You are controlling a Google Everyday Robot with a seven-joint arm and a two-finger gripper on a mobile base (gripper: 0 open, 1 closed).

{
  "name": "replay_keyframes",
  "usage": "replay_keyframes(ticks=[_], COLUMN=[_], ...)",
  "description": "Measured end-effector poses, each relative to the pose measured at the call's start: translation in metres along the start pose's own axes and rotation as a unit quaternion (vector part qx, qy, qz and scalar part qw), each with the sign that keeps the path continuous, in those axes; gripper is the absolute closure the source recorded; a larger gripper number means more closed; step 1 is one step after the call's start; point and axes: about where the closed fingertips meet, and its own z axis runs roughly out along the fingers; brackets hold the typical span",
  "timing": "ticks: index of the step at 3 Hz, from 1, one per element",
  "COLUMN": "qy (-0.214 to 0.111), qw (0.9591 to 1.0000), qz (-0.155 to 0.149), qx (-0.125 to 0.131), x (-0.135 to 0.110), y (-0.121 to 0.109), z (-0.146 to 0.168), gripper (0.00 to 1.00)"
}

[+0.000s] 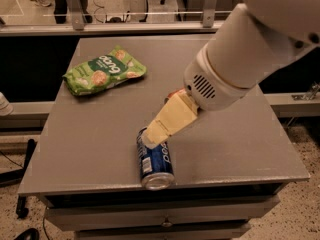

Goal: Move pepsi can near green rice chip bag

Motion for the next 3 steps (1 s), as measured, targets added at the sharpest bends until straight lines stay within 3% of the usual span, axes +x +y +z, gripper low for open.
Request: replay_keyframes(ticks=[1, 2, 3], qy=[0.000, 0.003, 0.008], qw=[1.0000, 0.9993, 0.9937], qz=[0.000, 0.030, 0.097], qx=[0.000, 0.021, 0.056], x=[0.000, 0.008, 0.027], y=[0.000, 0.007, 0.022], z=[0.000, 0.013, 0.047], gripper=[0.00, 0.00, 0.00])
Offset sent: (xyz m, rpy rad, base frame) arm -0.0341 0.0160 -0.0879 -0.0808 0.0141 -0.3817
